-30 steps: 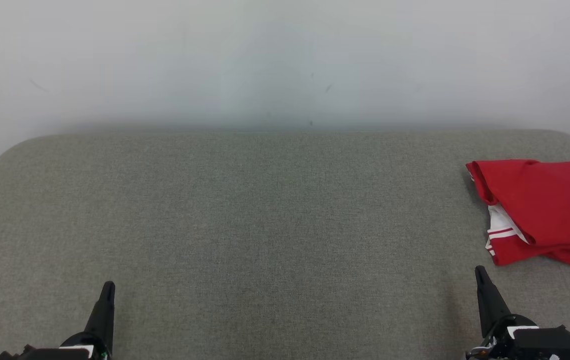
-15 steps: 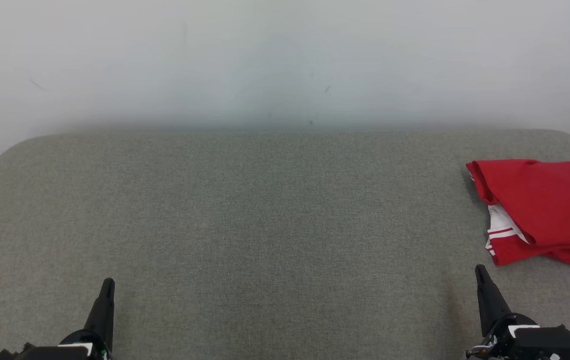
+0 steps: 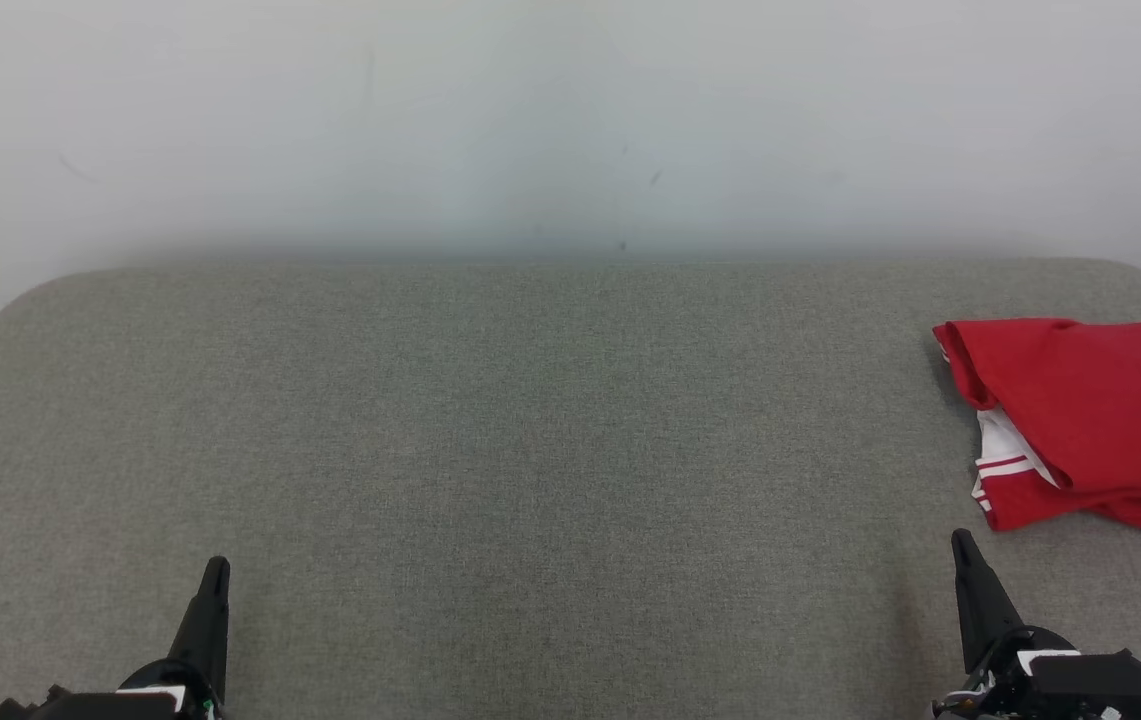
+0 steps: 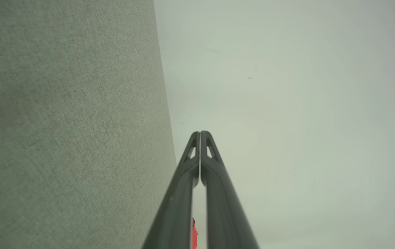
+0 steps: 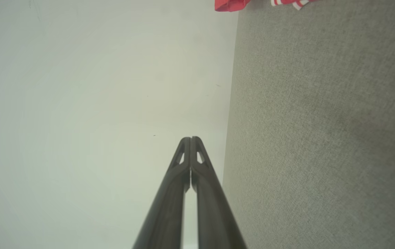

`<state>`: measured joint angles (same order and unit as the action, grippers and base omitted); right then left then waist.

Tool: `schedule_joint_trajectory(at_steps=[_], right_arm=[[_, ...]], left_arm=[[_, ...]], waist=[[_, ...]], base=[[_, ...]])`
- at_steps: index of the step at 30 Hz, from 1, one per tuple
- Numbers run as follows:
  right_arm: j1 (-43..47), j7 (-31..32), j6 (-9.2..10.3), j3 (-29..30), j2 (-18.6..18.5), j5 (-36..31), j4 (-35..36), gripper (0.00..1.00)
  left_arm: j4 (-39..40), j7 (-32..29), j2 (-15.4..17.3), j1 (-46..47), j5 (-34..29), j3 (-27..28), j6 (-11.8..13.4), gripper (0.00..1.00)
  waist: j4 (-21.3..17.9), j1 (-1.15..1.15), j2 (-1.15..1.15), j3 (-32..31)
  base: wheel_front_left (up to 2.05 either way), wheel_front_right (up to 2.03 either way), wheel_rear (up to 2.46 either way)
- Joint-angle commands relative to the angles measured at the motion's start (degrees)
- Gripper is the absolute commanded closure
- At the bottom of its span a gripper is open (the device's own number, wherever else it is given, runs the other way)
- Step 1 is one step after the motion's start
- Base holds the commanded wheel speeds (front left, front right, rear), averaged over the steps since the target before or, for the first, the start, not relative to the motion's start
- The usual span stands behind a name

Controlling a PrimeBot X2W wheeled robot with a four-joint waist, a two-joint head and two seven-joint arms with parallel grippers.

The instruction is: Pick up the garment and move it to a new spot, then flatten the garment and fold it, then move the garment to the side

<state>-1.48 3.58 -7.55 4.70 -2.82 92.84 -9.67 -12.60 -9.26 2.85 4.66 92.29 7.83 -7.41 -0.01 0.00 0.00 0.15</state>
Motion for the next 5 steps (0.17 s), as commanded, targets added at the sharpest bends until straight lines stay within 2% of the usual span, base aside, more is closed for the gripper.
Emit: schedule_joint_trajectory(at_steps=[1,5], right_arm=[[-0.6,0.2,0.12,0.1,-0.1,0.2,0.3,1.0],[-0.6,0.2,0.12,0.1,-0.1,0.2,0.3,1.0]], left_arm=[[0.1,-0.2,-0.1,0.1,0.3,0.1,-0.2,1.0],[0.1,-0.2,-0.1,0.1,0.3,0.1,-0.2,1.0]], waist=[[0.0,0.0,0.0,0.0],[0.0,0.0,0.0,0.0]], base=[[0.0,0.0,0.0],[0.0,0.0,0.0]])
